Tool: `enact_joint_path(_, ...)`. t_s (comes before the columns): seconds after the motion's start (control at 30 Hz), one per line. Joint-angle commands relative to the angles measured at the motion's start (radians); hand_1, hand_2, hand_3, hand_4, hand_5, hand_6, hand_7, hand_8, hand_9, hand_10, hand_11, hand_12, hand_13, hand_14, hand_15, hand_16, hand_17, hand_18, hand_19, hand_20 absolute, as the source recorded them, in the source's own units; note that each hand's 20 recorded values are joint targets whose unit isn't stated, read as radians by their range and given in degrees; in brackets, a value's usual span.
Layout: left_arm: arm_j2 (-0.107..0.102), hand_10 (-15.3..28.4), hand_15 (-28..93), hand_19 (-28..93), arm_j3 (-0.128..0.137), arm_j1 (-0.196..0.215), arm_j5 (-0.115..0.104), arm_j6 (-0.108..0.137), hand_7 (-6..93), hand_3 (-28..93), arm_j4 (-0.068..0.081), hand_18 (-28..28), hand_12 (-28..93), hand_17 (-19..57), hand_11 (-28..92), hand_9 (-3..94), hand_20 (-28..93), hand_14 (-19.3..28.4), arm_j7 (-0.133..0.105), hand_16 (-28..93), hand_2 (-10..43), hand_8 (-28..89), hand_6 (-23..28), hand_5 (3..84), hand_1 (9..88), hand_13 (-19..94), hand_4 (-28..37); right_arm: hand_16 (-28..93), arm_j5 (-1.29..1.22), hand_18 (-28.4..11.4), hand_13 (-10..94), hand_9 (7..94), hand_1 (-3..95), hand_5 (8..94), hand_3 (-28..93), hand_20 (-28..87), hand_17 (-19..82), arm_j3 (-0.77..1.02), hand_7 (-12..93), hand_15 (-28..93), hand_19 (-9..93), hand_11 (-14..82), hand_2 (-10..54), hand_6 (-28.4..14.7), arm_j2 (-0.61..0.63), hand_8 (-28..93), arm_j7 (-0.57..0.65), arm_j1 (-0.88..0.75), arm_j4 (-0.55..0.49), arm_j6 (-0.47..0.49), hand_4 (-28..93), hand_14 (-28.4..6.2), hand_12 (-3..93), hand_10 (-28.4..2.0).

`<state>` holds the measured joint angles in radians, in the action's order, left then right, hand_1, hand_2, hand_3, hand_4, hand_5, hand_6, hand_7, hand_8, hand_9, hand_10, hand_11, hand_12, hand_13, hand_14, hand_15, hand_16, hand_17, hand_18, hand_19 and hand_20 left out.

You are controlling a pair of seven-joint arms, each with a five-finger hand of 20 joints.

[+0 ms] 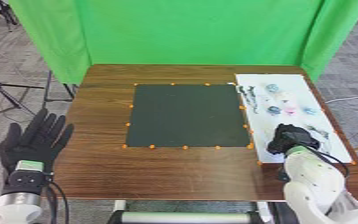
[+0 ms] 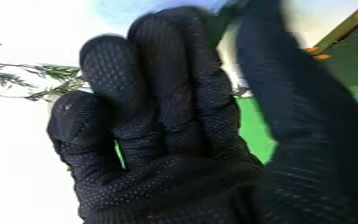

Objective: Arrange flowers

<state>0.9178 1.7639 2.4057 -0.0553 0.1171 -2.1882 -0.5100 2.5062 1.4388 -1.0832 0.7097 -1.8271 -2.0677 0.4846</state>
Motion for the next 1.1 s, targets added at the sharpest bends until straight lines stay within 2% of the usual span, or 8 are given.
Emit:
enact_joint_path(0.03,0.002,14.6,42,40,0.002,0.018,0.008,-0.016,19.5,76,-0.007,14.3,13,-1.6,24,41.6,9,15.7,0.009,-7,15.5,-10,7.1,43.6,27.4,30,-28.2,42,-0.032,-21.8,76,84.7,52.3,69.3,75,40,45,-0.036,49,46,93,19.7,-9.5,-1.2,-0.020,17,0.008,-0.084,0.062,-0.024,-26,-6.7,50.4,-8.5)
enact_joint_path(0.5,-0.004,14.6,42,40,-0.002,0.021,-0.003,-0.014,19.4,76,-0.008,14.3,14,-1.6,24,41.3,9,15.8,-0.010,-7,15.1,-10,7.2,43.5,27.2,30,-28.3,46,0.023,-19.8,88,93.6,42.8,69.3,81,41,55,-0.081,59,40,93,17.6,-9.5,-2.0,0.030,17,-0.108,-0.126,0.060,-0.735,0,-4.7,50.7,-5.3)
enact_joint_path(0.63,-0.010,14.6,42,40,-0.001,0.019,-0.015,-0.006,19.3,75,-0.006,14.3,13,-1.6,24,41.4,9,15.7,-0.012,-7,14.9,-10,7.2,43.5,27.1,30,-28.3,47,-0.009,-19.7,88,93.7,42.4,69.1,81,42,55,-0.105,59,41,93,18.3,-9.5,-2.3,0.052,18,-0.105,-0.059,0.030,-0.726,0,-4.8,51.4,-5.4)
enact_joint_path(0.77,-0.009,14.6,42,40,0.007,0.025,-0.003,-0.010,18.8,75,-0.010,14.3,13,-1.6,23,41.2,9,15.7,-0.007,-7,14.7,-10,7.3,43.5,26.8,30,-28.3,47,-0.063,-19.5,88,93.7,41.9,68.7,82,42,55,-0.160,60,41,93,18.3,-9.5,-2.2,0.069,18,-0.114,0.042,0.015,-0.674,0,-5.0,51.9,-5.5)
enact_joint_path(0.83,-0.009,14.6,42,40,0.012,0.031,-0.004,-0.002,18.7,75,-0.012,14.3,13,-1.6,23,41.2,9,15.6,-0.010,-7,14.6,-10,7.3,43.4,26.8,30,-28.3,47,-0.111,-19.5,88,93.7,41.8,68.5,82,42,55,-0.185,60,42,93,18.3,-9.5,-2.2,0.062,18,-0.082,0.120,-0.001,-0.519,0,-5.2,52.2,-5.6)
enact_joint_path(0.9,-0.011,14.6,42,39,0.016,0.041,-0.014,0.018,18.6,75,-0.016,14.3,13,-1.6,23,41.2,9,15.6,-0.015,-7,14.6,-10,7.2,43.4,26.8,30,-28.3,47,-0.206,-19.4,87,93.3,41.9,67.7,82,42,54,-0.225,60,42,93,18.2,-9.5,-2.1,0.056,18,-0.057,0.208,0.003,-0.463,-1,-5.5,53.2,-6.0)
enact_joint_path(0.97,-0.018,14.6,42,39,0.027,0.060,-0.007,0.001,18.7,75,-0.019,14.3,13,-1.6,23,41.2,9,15.6,-0.023,-7,14.6,-10,7.1,43.3,26.7,30,-28.3,47,-0.235,-19.6,86,92.9,42.0,67.5,82,43,53,-0.272,60,43,93,18.3,-9.5,-2.2,0.043,18,-0.046,0.308,0.014,-0.343,-1,-5.8,53.8,-6.2)
enact_joint_path(1.1,-0.024,14.6,42,39,0.031,0.071,-0.011,0.022,18.6,74,-0.026,14.3,13,-1.6,23,41.2,9,15.5,-0.047,-7,14.5,-10,7.2,43.2,26.7,30,-28.3,47,-0.287,-20.7,85,92.4,42.5,67.4,81,43,52,-0.383,60,44,93,18.6,-9.5,-2.6,-0.006,19,-0.037,0.441,0.046,-0.296,0,-6.4,53.9,-6.8)
